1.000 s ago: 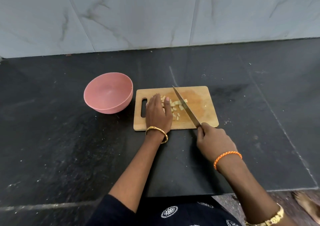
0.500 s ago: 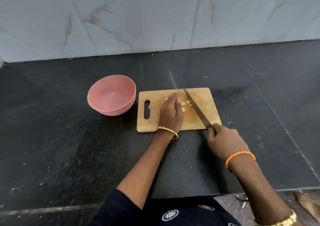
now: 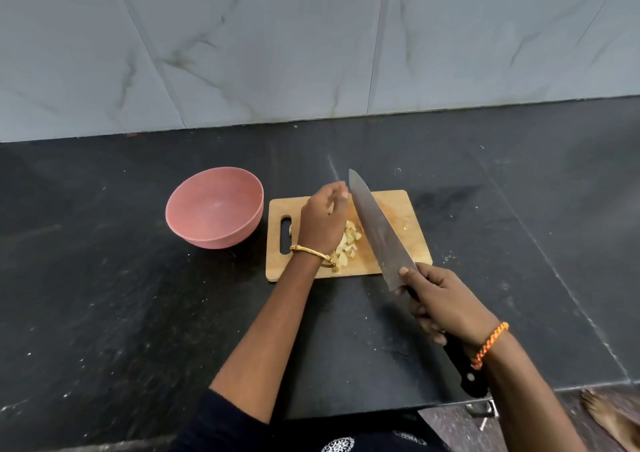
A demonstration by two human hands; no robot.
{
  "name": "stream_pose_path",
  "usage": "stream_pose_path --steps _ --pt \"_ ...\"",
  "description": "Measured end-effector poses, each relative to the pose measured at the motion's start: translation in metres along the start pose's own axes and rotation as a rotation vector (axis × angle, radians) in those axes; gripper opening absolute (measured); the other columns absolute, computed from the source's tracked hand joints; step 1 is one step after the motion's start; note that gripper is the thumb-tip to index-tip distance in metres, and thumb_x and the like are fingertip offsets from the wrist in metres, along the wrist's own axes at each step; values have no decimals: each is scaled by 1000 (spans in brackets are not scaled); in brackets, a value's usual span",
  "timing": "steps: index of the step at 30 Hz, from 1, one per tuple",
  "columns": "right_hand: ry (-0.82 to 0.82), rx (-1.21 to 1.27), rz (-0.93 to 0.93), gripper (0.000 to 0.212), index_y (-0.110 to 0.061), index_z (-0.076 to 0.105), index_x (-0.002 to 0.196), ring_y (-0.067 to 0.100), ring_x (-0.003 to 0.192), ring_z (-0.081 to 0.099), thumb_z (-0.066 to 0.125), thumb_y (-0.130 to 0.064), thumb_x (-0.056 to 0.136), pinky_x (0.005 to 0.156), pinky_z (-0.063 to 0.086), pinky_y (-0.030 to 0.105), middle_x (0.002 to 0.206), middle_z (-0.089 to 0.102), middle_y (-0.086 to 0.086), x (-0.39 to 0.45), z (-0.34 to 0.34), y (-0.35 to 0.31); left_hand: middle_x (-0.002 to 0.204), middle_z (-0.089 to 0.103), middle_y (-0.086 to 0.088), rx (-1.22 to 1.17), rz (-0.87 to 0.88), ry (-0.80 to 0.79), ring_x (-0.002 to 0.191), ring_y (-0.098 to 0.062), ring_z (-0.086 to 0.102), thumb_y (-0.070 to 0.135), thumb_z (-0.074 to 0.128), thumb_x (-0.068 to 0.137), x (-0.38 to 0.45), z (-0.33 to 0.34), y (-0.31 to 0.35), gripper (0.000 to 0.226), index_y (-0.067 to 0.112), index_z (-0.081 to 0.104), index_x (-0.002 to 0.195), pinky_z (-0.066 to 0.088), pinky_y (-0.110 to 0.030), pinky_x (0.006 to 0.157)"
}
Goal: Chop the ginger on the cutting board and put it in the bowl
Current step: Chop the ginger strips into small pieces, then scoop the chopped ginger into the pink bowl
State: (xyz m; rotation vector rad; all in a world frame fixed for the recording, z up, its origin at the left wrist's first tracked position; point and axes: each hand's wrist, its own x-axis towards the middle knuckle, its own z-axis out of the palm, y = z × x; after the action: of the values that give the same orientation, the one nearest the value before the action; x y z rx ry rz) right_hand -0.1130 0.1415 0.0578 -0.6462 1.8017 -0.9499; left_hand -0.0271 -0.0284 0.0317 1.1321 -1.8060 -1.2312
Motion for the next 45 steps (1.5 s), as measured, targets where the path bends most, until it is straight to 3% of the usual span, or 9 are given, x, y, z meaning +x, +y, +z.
stream_pose_path --steps 5,10,15,19,26,28,33,37,45 --pt "-11 195 32 32 -3 52 83 10 27 28 41 -27 101 30 26 15 45 36 -2 0 3 1 106 69 2 30 -30 -45 94 -6 60 26 61 89 -4 -2 -2 26 13 67 110 47 -19 83" --pt "533 -280 -90 37 -3 49 77 30 69 53 44 -34 96 53 37 31 66 55 11 15 -2 16 115 67 1 114 28 -84 103 -9 61 -12 42 86 -4 -11 -18 46 18 65 113 49 -17 85" --pt "760 -513 -30 34 -8 43 83 34 71 50 39 -39 96 65 40 36 75 53 8 34 -16 20 109 69 -1 56 49 -2 105 -8 62 -13 54 81 -6 -6 -22 38 12 68 106 50 -22 93" --pt "820 -575 -43 24 -6 45 94 30 76 47 47 -30 95 64 38 35 94 55 13 50 -22 32 101 68 2 -39 40 43 94 -4 65 -7 68 76 -9 -10 -17 35 7 67 107 52 -9 77" --pt "945 -664 -36 26 -1 59 106 41 111 40 54 -17 87 92 34 47 121 44 22 62 -17 23 109 67 3 65 41 39 102 -2 60 -5 54 83 -16 -28 -20 35 11 65 112 47 -6 87" --pt "777 -611 -216 29 -2 62 113 40 114 43 55 -10 85 95 36 43 122 49 21 73 -12 4 115 64 2 176 31 31 100 -2 56 -2 56 83 -20 -34 -19 36 12 64 115 41 2 79" --pt "229 -715 -407 37 -4 58 126 32 114 52 49 -4 90 96 38 29 128 50 17 120 12 -32 118 57 -8 457 -102 -21 103 -18 56 13 65 79 -23 -46 -21 46 7 56 124 40 -20 88" --pt "206 -727 -482 23 -2 72 98 29 95 59 51 2 88 81 41 24 103 64 17 137 24 -44 116 59 -11 438 -152 -45 106 -19 57 9 62 81 -29 -41 -28 44 5 56 124 44 -25 95" --pt "227 -614 -447 4 -2 64 83 17 74 55 61 -4 81 64 43 23 80 63 7 131 21 -53 109 55 -6 465 -140 380 96 -18 57 5 51 88 -41 -36 -38 31 8 60 118 38 -19 78"
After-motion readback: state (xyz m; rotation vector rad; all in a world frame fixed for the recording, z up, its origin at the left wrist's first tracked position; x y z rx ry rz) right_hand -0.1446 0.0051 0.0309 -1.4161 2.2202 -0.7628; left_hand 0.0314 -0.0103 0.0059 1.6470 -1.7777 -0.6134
